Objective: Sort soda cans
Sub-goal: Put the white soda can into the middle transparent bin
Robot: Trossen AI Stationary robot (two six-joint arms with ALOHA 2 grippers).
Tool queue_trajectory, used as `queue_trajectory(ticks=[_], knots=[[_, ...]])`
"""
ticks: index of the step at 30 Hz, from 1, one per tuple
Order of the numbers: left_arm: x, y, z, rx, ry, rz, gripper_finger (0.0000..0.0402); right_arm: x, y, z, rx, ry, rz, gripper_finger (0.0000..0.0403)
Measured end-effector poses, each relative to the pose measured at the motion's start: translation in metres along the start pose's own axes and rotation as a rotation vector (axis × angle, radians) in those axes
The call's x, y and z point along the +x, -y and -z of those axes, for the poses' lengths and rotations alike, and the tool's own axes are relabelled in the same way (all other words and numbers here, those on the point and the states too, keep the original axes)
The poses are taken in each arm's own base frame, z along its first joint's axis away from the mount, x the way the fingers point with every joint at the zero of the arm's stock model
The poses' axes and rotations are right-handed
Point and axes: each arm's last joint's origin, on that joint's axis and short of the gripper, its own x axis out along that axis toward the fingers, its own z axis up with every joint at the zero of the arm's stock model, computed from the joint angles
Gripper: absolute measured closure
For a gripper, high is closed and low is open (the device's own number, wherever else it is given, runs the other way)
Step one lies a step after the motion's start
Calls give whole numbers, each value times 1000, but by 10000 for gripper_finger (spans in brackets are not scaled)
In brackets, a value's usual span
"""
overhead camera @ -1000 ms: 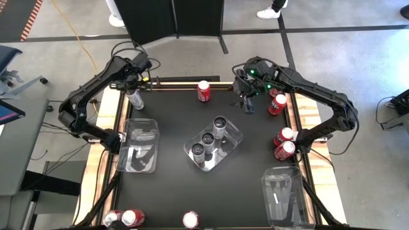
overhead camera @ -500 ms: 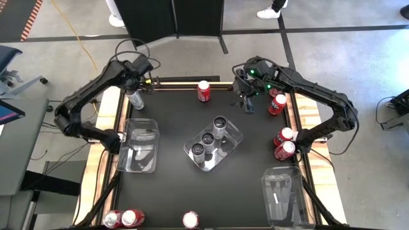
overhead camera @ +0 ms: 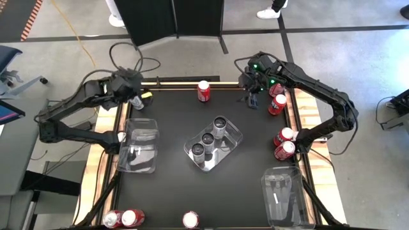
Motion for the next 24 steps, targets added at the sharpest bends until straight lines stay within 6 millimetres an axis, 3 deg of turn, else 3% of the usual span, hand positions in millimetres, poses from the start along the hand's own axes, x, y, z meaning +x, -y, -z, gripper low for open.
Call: queue_trajectory(ticks=[5, 12, 24], knots=[[18, 6, 28, -88, -41, -32, 111, -1, 4, 3, 75, -11, 9, 72], [41, 13, 66, -267, 36, -265, 111, -1, 5, 3, 77, -7, 10, 72], [36, 40, 82, -329, 284, -340, 130, -1, 4, 3, 41, -10, 6, 72]])
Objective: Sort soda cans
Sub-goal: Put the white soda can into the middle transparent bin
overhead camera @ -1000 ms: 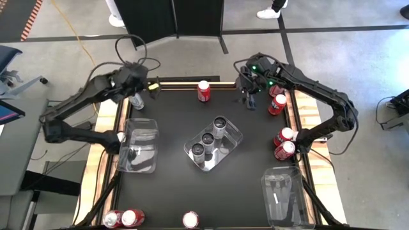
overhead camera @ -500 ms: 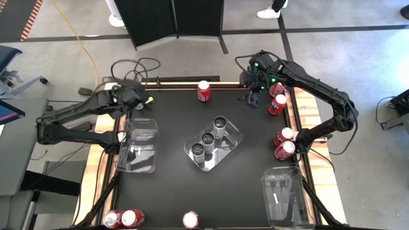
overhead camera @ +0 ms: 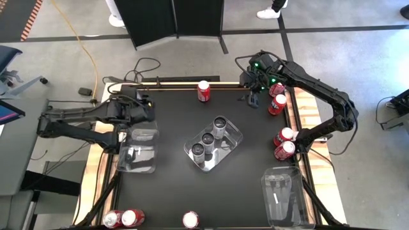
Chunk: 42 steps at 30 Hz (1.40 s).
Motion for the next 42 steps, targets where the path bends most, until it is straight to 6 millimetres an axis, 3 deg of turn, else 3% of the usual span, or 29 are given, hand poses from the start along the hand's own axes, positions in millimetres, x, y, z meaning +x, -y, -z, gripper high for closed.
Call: queue_trajectory(ticks=[8, 15, 20, 24, 28, 34, 38, 42], knots=[[-10, 22, 10, 109, 78, 39, 149, 0, 0, 0, 0, 1, 0, 72], [-11, 12, 13, 99, -26, 55, 150, 0, 0, 0, -1, 1, 0, 72], [-9, 15, -14, 172, -111, 103, 150, 0, 0, 0, -1, 2, 0, 72], [-1, 19, -58, 279, -159, 184, 150, 0, 0, 0, -1, 2, -1, 72], [13, 8, -99, 351, -266, 141, 150, 0, 0, 0, -1, 2, -1, 72], [43, -1, -134, 417, -524, -17, 150, 0, 0, 0, -2, 3, -1, 72], [75, 7, -142, 403, -657, 36, 150, 0, 0, 0, -2, 3, -1, 72], [115, 2, -135, 391, -781, -4, 150, 0, 0, 0, -2, 3, -1, 72]])
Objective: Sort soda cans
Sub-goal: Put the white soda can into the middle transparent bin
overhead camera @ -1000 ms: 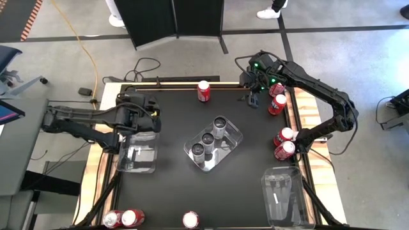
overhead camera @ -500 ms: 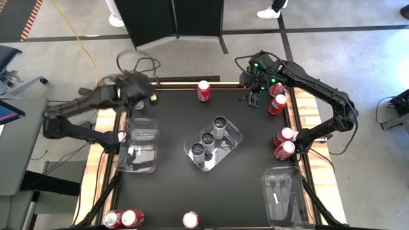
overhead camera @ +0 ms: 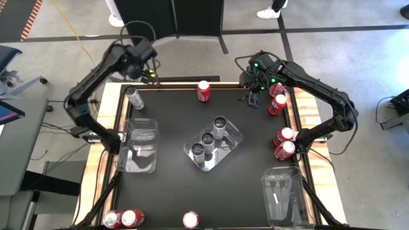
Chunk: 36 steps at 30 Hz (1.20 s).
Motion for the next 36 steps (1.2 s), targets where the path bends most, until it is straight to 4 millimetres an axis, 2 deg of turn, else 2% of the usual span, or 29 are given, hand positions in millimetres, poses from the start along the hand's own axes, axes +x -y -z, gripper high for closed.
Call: queue_trajectory(ticks=[5, 9, 14, 18, 23, 27, 29, 32, 36], knots=[[23, -29, -11, -112, -68, -66, 150, 0, 0, 0, 0, 0, 0, 72], [20, -35, -9, -150, -66, -40, 150, 0, 0, 0, -1, 3, 1, 72], [33, -28, -6, -208, -129, -8, 152, 0, 0, 0, -1, 3, 1, 72], [43, -22, -1, -180, -155, -68, 167, 0, 0, 0, -1, 2, 1, 72], [47, -16, 3, -197, -164, -95, 195, 0, 0, 0, 0, 2, 1, 72], [50, -9, 14, -189, -189, -82, 203, 0, 0, 0, 0, 2, 1, 72], [56, -3, 24, -176, -250, -37, 201, 0, 0, 0, 0, 2, 1, 72], [70, -1, 41, -102, -308, -69, 188, 0, 0, 0, 0, 3, 1, 72], [71, 2, 55, -48, -297, -75, 161, 0, 0, 0, 0, 3, 1, 72]])
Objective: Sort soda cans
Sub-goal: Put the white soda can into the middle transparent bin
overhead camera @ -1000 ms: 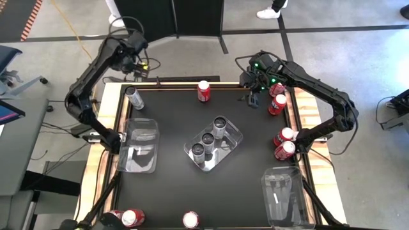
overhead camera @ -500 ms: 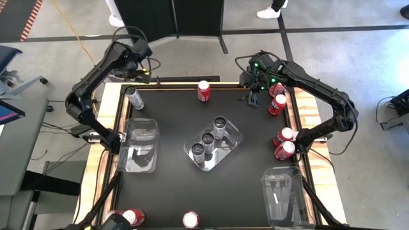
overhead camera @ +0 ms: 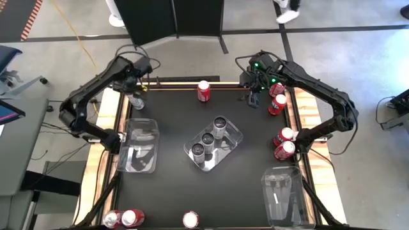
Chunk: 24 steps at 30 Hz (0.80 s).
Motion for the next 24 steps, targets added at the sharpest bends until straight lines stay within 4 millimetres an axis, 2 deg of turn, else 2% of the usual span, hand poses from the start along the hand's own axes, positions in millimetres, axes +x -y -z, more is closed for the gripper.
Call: queue_trajectory(ticks=[9, 13, 16, 24], knots=[[-12, -7, 2, -43, 139, 120, 128, 0, 0, 0, -10, 0, 0, 72], [-13, -8, -1, -64, 167, 136, 128, -1, 3, 1, -328, -2, 6, 72], [-13, -8, -6, -75, 209, 153, 128, -1, 3, 1, -472, -3, 8, 72], [-16, -5, -15, -79, 296, 187, 128, -1, 3, 1, -480, -2, 8, 72]])
